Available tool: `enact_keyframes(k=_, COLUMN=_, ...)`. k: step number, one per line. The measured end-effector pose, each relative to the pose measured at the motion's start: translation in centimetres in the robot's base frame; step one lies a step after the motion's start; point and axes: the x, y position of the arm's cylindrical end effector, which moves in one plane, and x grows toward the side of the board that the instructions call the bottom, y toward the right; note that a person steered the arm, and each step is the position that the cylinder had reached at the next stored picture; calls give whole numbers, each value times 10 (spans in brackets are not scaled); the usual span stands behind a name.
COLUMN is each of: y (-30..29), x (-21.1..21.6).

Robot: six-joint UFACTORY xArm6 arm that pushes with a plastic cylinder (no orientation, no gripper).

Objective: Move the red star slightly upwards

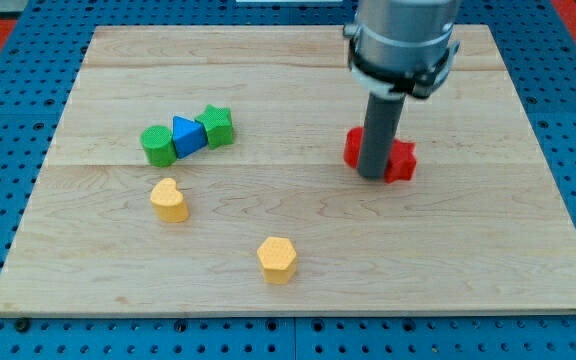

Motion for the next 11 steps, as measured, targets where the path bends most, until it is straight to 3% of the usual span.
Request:
enact_keyframes(k=1, y=40, x=-33)
enact_keyframes(k=2, y=45, x=-35)
enact_keyframes(k=4, y=71, x=37)
enact_keyframes(k=5, y=105, x=-14)
enact_keyframes(k=6, y=77, x=-64)
enact_keyframes(k=7, y=87, x=-28)
enact_keyframes(k=8, y=45, x=-15)
enact_keyframes(k=10, y=79, x=-113)
enact_keyframes(k=11, y=105, x=-69)
